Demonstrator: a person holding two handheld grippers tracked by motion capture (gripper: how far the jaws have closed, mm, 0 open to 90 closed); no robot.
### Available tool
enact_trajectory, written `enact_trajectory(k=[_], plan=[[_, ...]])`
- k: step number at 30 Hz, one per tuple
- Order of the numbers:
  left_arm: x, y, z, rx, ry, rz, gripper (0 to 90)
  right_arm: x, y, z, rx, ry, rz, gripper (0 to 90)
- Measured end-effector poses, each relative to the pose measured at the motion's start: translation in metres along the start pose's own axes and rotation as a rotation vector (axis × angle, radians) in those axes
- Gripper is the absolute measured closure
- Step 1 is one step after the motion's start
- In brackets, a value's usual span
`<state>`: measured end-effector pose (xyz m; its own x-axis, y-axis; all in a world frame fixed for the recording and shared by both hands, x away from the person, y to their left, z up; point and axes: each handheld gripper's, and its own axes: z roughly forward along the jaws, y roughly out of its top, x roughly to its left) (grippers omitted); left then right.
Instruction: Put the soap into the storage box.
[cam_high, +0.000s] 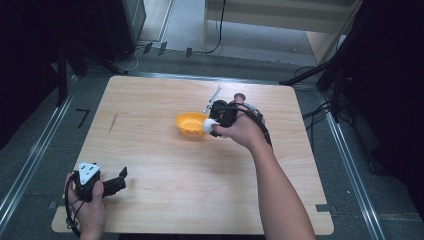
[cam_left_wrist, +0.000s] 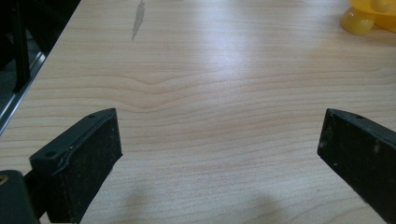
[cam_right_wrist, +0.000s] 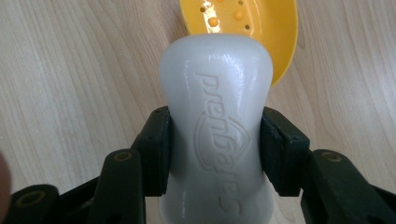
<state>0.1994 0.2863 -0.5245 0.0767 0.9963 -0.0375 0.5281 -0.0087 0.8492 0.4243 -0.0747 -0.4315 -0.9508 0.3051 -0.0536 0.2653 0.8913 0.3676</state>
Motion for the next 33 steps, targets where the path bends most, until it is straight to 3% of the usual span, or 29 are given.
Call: enact_trajectory(k=[17,22,33], plan=[[0.000,0.000,0.000,-0.003,-0.004,-0.005,0.0,-0.004,0.024,0.005,-0.009,0.013,-0.024,50.9],[0.000,0.000,0.000,-0.004,-0.009,-0.007,0.0,-0.008,0.032,0.010,-0.002,-0.002,-0.037,50.9],[0.001,0.000,0.000,0.001,-0.016,-0.009,0.0,-0.011,0.054,0.017,0.037,-0.029,-0.104,50.9]])
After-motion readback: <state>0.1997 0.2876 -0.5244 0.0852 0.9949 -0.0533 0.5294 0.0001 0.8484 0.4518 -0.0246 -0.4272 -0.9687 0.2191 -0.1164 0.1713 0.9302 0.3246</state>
